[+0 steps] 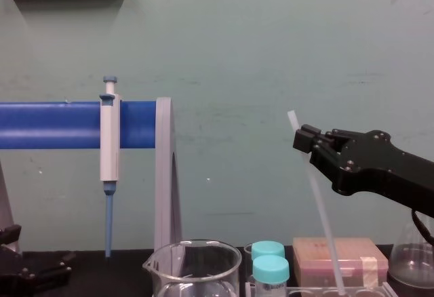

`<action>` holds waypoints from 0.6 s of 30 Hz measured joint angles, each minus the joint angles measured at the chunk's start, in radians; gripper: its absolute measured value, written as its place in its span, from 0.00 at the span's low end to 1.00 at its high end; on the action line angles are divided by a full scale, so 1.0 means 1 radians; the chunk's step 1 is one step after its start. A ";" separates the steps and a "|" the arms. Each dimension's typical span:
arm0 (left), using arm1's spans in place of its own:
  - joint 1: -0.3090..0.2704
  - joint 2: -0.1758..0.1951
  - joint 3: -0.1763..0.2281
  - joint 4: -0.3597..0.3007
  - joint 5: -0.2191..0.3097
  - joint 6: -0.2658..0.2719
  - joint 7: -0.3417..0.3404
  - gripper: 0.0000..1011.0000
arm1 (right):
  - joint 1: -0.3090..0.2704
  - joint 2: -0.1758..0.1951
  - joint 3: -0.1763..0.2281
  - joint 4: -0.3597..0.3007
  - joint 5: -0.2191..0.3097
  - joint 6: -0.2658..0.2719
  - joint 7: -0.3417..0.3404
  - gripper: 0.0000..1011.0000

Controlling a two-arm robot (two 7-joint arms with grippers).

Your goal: Pick up the stirring rod with one hand, then place it down.

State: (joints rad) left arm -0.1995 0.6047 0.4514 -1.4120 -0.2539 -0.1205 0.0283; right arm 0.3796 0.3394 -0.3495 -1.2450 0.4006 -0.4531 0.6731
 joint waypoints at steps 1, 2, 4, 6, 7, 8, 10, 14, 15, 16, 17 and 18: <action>0.000 0.000 0.000 0.000 0.000 0.000 0.000 0.99 | 0.005 0.000 -0.004 0.009 0.007 -0.004 0.010 0.07; 0.000 0.000 0.000 0.000 0.000 0.000 0.000 0.99 | 0.005 0.000 -0.004 0.009 0.007 -0.004 0.010 0.07; 0.000 0.000 0.000 0.000 0.000 0.000 0.000 0.99 | 0.010 -0.001 -0.007 0.017 0.013 -0.008 0.019 0.07; 0.000 0.000 0.000 0.000 0.000 0.000 0.000 0.99 | 0.014 -0.001 -0.009 0.024 0.016 -0.010 0.025 0.07; 0.000 0.000 0.000 0.000 0.000 0.000 0.000 0.99 | 0.014 -0.001 -0.010 0.025 0.018 -0.010 0.027 0.07; 0.000 0.000 0.000 0.000 0.000 0.000 0.000 0.99 | 0.015 -0.001 -0.011 0.027 0.019 -0.012 0.028 0.07; 0.000 0.000 0.000 0.000 0.000 0.000 0.000 0.99 | 0.018 -0.001 -0.012 0.032 0.022 -0.012 0.030 0.07; 0.000 0.000 0.000 0.000 0.000 0.000 0.000 0.99 | 0.021 0.000 -0.014 0.038 0.023 -0.012 0.031 0.07; 0.000 0.000 0.000 0.000 0.000 0.000 0.000 0.99 | 0.022 0.001 -0.014 0.041 0.024 -0.012 0.031 0.07; 0.000 0.000 0.000 0.000 0.000 0.000 0.000 0.99 | 0.022 0.001 -0.014 0.041 0.024 -0.012 0.031 0.07; 0.000 0.000 0.000 0.000 0.000 0.000 0.000 0.99 | 0.022 0.001 -0.014 0.043 0.025 -0.012 0.030 0.07; 0.000 0.000 0.000 0.000 0.000 0.000 0.000 0.99 | 0.022 0.001 -0.014 0.045 0.025 -0.012 0.030 0.07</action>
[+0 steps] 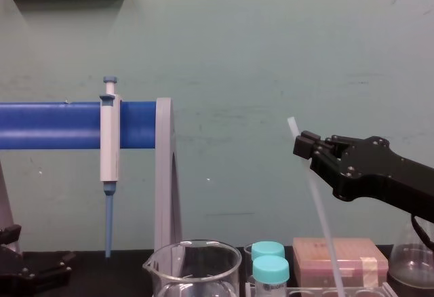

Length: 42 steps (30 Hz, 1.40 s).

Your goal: Pick up the stirring rod with one hand, then place it down.

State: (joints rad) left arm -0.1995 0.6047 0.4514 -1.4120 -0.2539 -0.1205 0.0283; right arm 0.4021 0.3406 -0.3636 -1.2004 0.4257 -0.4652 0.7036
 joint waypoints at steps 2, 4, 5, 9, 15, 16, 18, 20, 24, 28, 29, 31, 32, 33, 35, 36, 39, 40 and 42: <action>0.000 0.000 0.000 0.000 0.000 0.000 0.000 0.99 | 0.001 0.000 0.000 0.005 0.002 0.000 0.000 0.07; 0.000 0.000 0.000 0.000 0.000 0.000 0.000 0.99 | 0.003 0.000 0.000 0.012 0.005 0.001 0.002 0.07; 0.000 0.000 0.000 0.000 0.000 0.000 0.000 0.99 | 0.004 0.000 -0.001 0.015 0.005 0.001 0.003 0.07; 0.000 0.000 0.000 0.000 0.000 0.000 0.000 0.99 | 0.011 -0.003 -0.006 0.033 0.009 0.001 0.013 0.07; 0.000 0.000 0.000 0.000 0.000 0.000 0.000 0.99 | 0.025 -0.009 -0.016 0.063 0.017 0.000 0.035 0.07; 0.000 0.000 0.000 0.000 0.000 0.000 0.000 0.99 | 0.027 -0.010 -0.017 0.066 0.018 0.000 0.036 0.07; 0.000 0.000 0.000 0.000 0.000 0.000 0.000 0.99 | 0.031 -0.012 -0.019 0.073 0.020 0.000 0.041 0.07; 0.000 0.000 0.000 0.000 0.000 0.000 0.000 0.99 | 0.035 -0.014 -0.022 0.081 0.020 -0.002 0.044 0.07; 0.000 0.000 0.000 0.000 0.000 0.000 0.000 0.99 | 0.041 -0.016 -0.025 0.093 0.020 -0.004 0.046 0.07; 0.000 0.000 0.000 0.000 0.000 0.000 0.000 0.99 | 0.049 -0.018 -0.029 0.108 0.018 -0.006 0.049 0.07; 0.000 0.000 0.000 0.000 0.000 0.000 0.000 0.99 | 0.050 -0.018 -0.029 0.110 0.018 -0.006 0.049 0.07; 0.000 0.000 0.000 0.000 0.000 0.000 0.000 0.99 | 0.054 -0.019 -0.031 0.115 0.016 -0.006 0.051 0.07; 0.000 0.000 0.000 0.000 0.000 0.000 0.000 0.99 | 0.055 -0.019 -0.032 0.117 0.016 -0.006 0.052 0.07; 0.000 0.000 0.000 0.000 0.000 0.000 0.000 0.99 | 0.057 -0.020 -0.033 0.121 0.015 -0.007 0.054 0.07; 0.000 0.000 0.000 0.000 0.000 0.000 0.000 0.99 | 0.060 -0.021 -0.034 0.125 0.015 -0.007 0.057 0.07; 0.000 0.000 0.000 0.000 0.000 0.000 0.000 0.99 | 0.061 -0.021 -0.035 0.127 0.014 -0.007 0.058 0.07; 0.000 0.000 0.000 0.000 0.000 0.000 0.000 0.99 | 0.066 -0.022 -0.038 0.137 0.013 -0.008 0.061 0.07; 0.000 0.000 0.000 0.000 0.000 0.000 0.000 0.99 | 0.068 -0.023 -0.040 0.142 0.013 -0.008 0.063 0.07; 0.000 0.000 0.000 0.000 0.000 0.000 0.000 0.99 | 0.071 -0.025 -0.041 0.148 0.012 -0.009 0.065 0.07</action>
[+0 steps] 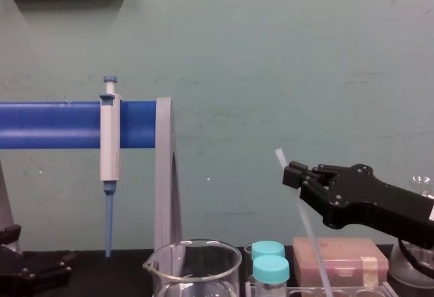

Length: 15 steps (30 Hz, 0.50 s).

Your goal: Pick up the stirring rod with one hand, then place it down.

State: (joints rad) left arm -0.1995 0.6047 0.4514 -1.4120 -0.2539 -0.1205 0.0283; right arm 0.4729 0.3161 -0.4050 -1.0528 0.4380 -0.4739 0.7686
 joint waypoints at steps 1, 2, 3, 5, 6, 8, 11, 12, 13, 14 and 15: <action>0.000 0.000 0.000 0.000 0.000 0.000 0.000 0.99 | 0.001 0.000 -0.001 0.002 0.000 0.000 0.000 0.07; 0.000 0.000 0.000 0.000 0.000 0.000 0.000 0.99 | 0.002 -0.001 -0.002 0.006 -0.002 0.000 0.001 0.07; 0.000 0.000 0.000 0.000 0.000 0.000 0.000 0.99 | 0.003 -0.001 -0.003 0.008 -0.003 -0.001 0.002 0.07; 0.000 0.000 0.000 0.000 0.000 0.000 0.000 0.99 | 0.006 -0.003 -0.005 0.016 -0.006 -0.001 0.002 0.07; 0.000 0.000 0.000 0.000 0.000 0.000 0.000 0.99 | 0.006 -0.003 -0.006 0.020 -0.007 -0.001 0.002 0.07; 0.000 0.000 0.000 0.000 0.000 0.000 0.000 0.99 | 0.007 -0.004 -0.007 0.024 -0.008 -0.001 0.002 0.07; 0.000 0.000 0.000 0.000 0.000 0.000 0.000 0.99 | 0.010 -0.006 -0.010 0.034 -0.012 -0.001 0.002 0.07; 0.000 0.000 0.000 0.000 0.000 0.000 0.000 0.99 | 0.010 -0.007 -0.010 0.037 -0.013 -0.001 0.002 0.07; 0.000 0.000 0.000 0.000 0.000 0.000 0.000 0.99 | 0.011 -0.008 -0.011 0.041 -0.014 -0.001 0.002 0.07; 0.000 0.000 0.000 0.000 0.000 0.000 0.000 0.99 | 0.011 -0.008 -0.011 0.041 -0.014 -0.001 0.002 0.07; 0.000 0.000 0.000 0.000 0.000 0.000 0.000 0.99 | 0.011 -0.008 -0.012 0.045 -0.015 -0.001 0.002 0.07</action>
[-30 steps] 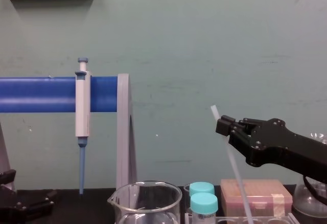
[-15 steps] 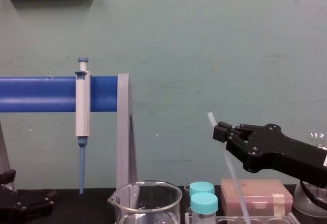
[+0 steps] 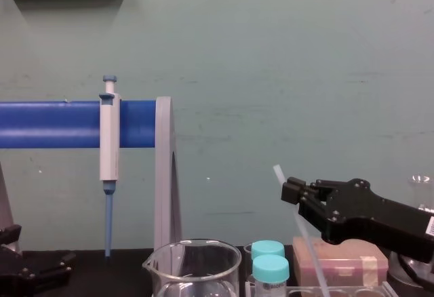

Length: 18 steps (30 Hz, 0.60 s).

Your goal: Pick up the stirring rod with one hand, then place it down.

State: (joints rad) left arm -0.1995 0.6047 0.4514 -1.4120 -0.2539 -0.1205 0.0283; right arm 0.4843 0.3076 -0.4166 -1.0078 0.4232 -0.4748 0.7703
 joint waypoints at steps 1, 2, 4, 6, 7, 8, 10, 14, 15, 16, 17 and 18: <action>0.000 0.000 0.000 0.000 0.000 0.000 0.000 0.99 | 0.000 0.000 0.000 0.002 0.000 0.000 0.000 0.07; 0.000 0.000 0.000 0.000 0.000 0.000 0.000 0.99 | 0.000 -0.001 -0.001 0.005 -0.001 0.000 0.000 0.07; 0.000 0.000 0.000 0.000 0.000 0.000 0.000 0.99 | 0.000 -0.002 -0.002 0.008 -0.002 0.000 0.000 0.07; 0.000 0.000 0.000 0.000 0.000 0.000 0.000 0.99 | 0.000 -0.002 -0.002 0.009 -0.005 0.001 -0.001 0.07; 0.000 0.000 0.000 0.000 0.000 0.000 0.000 0.99 | 0.000 -0.002 -0.002 0.009 -0.007 0.002 -0.003 0.07; 0.000 0.000 0.000 0.000 0.000 0.000 0.000 0.99 | -0.001 -0.003 -0.002 0.009 -0.009 0.005 -0.009 0.07; 0.000 0.000 0.000 0.000 0.000 0.000 0.000 0.99 | -0.002 -0.003 -0.002 0.008 -0.010 0.006 -0.011 0.07; 0.000 0.000 0.000 0.000 0.000 0.000 0.000 0.99 | -0.002 -0.003 -0.001 0.008 -0.009 0.006 -0.011 0.07; 0.000 0.000 0.000 0.000 0.000 0.000 0.000 0.99 | -0.002 -0.003 -0.001 0.008 -0.009 0.006 -0.011 0.07; 0.000 0.000 0.000 0.000 0.000 0.000 0.000 0.99 | -0.002 -0.003 -0.001 0.008 -0.009 0.006 -0.011 0.07; 0.000 0.000 0.000 0.000 0.000 0.000 0.000 0.99 | -0.002 -0.003 -0.001 0.008 -0.009 0.007 -0.011 0.07; 0.000 0.000 0.000 0.000 0.000 0.000 0.000 0.99 | -0.002 -0.003 -0.001 0.008 -0.009 0.007 -0.010 0.07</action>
State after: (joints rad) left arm -0.1995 0.6047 0.4514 -1.4120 -0.2539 -0.1205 0.0283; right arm 0.4821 0.3049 -0.4176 -1.0000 0.4145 -0.4680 0.7599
